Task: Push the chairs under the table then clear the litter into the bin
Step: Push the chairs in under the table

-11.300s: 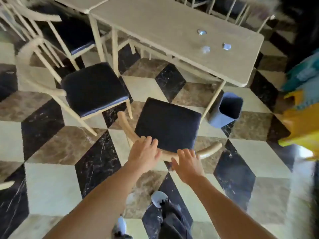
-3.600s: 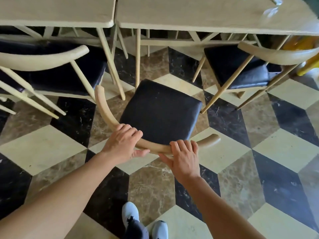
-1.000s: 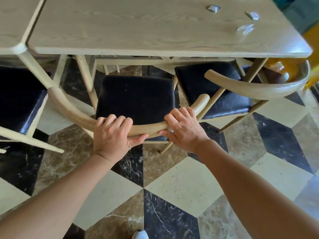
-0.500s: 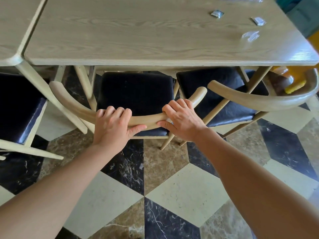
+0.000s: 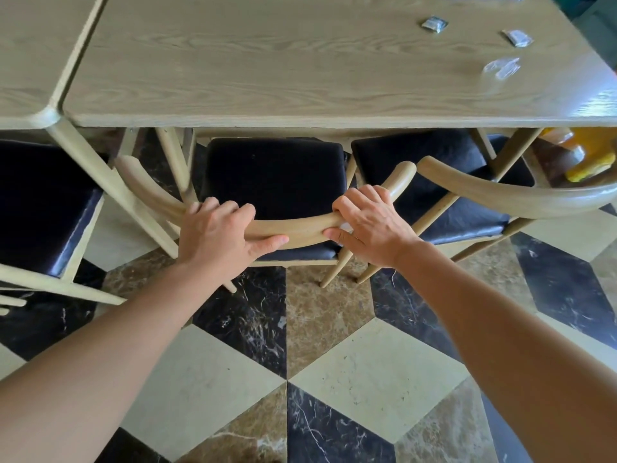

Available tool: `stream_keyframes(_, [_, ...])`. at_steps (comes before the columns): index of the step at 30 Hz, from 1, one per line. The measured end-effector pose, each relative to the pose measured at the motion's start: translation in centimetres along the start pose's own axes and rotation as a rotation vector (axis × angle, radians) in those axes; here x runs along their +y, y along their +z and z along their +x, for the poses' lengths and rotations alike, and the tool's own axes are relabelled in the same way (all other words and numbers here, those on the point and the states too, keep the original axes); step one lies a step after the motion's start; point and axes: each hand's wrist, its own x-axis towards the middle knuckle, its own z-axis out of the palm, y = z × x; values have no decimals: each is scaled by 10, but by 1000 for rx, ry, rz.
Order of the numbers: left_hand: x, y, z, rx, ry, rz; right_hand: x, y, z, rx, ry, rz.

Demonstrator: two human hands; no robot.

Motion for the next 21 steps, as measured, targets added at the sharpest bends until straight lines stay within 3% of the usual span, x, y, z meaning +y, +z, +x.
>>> stream_keyframes(21, [11,0,-2,-43,-6,-21,7,-2,-6,4,-14,-63])
